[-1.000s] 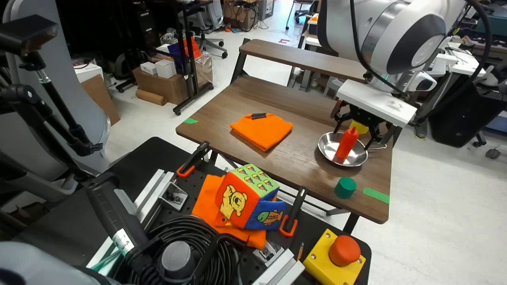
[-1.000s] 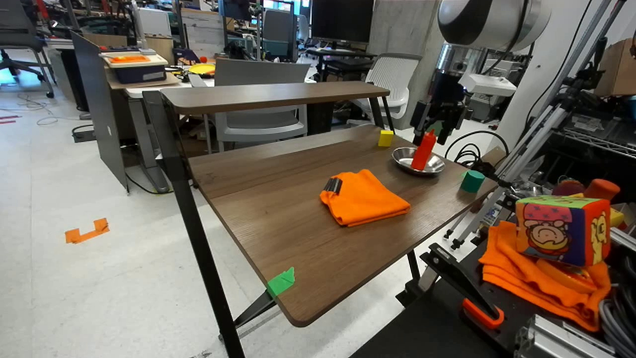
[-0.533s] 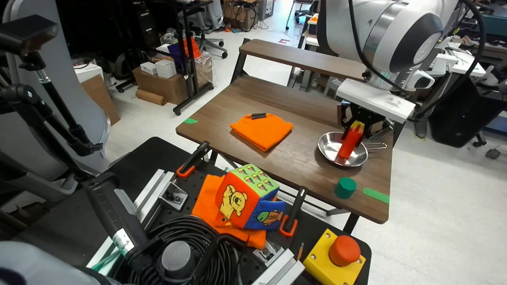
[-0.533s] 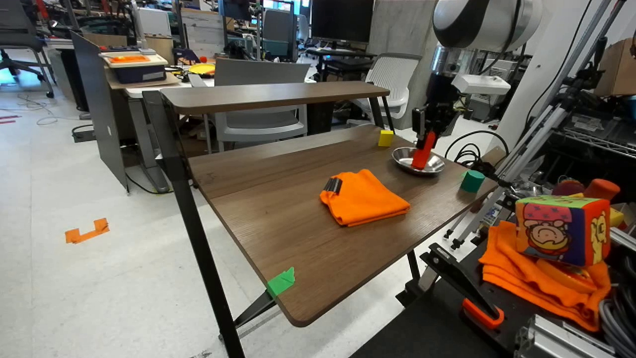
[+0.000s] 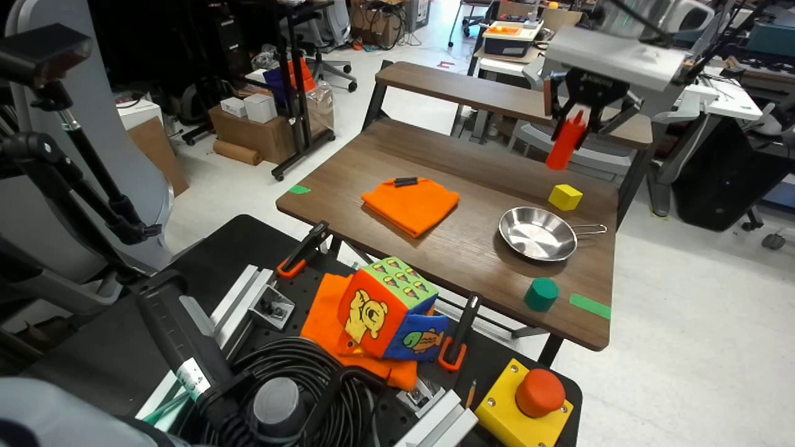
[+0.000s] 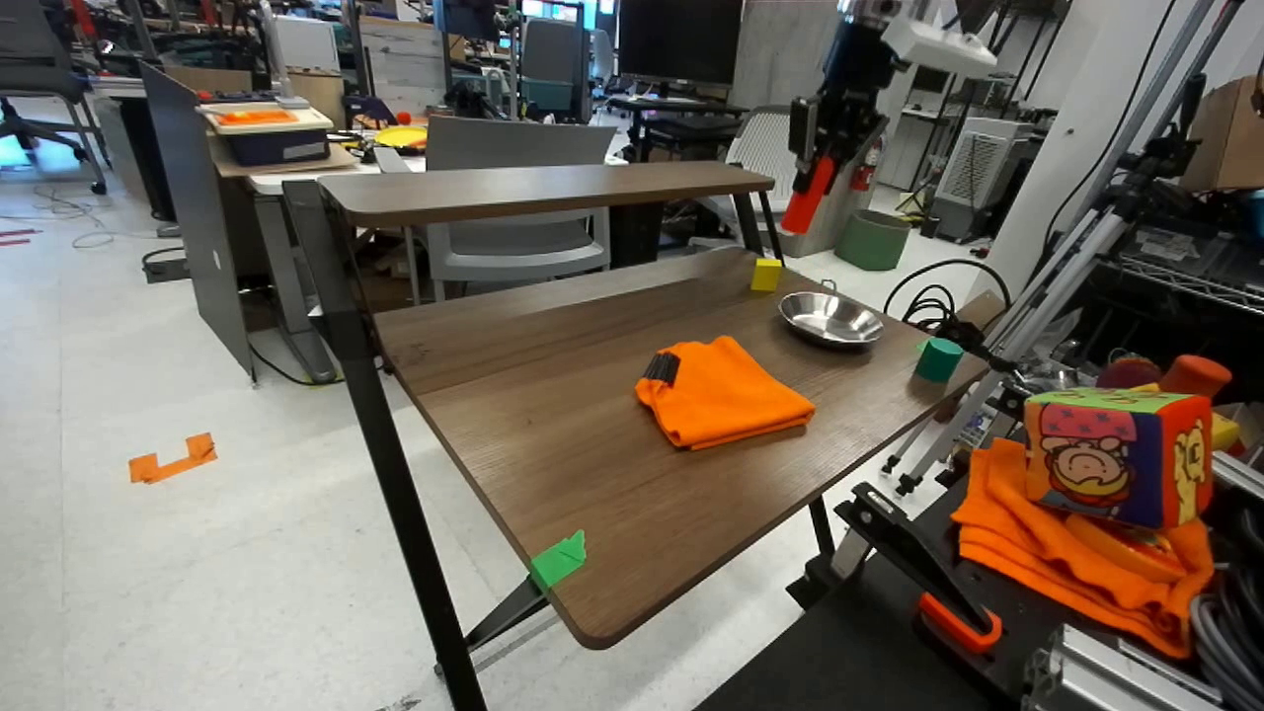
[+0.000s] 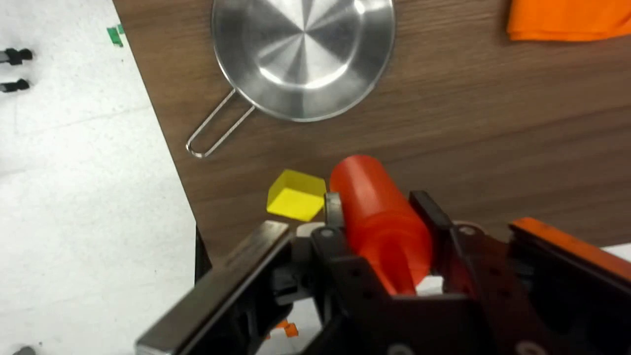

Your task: Remove the ketchup bottle from the pan

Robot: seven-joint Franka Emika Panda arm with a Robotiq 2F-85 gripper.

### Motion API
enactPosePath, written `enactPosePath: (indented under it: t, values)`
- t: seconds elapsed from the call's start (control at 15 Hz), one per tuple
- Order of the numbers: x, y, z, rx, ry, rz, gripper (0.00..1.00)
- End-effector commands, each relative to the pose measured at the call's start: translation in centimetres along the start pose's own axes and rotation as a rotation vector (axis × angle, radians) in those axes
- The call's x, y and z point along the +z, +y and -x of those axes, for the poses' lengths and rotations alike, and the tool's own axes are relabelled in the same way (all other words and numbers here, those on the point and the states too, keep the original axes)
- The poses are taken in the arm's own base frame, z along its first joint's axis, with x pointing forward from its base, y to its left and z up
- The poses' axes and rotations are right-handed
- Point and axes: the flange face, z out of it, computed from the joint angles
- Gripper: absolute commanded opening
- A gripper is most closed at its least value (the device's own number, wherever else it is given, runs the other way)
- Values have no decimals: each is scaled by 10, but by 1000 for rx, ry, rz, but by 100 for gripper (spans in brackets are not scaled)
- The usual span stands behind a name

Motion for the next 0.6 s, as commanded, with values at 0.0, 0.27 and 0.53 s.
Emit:
enactPosePath:
  t: [0.0,0.27,0.53]
  values:
    - [-38,-27,-27,-57,34,-27,13]
    - [-17,-70,-48,-123,8,-43,13]
    - [31,-103,-61,-175,-47,-36,13]
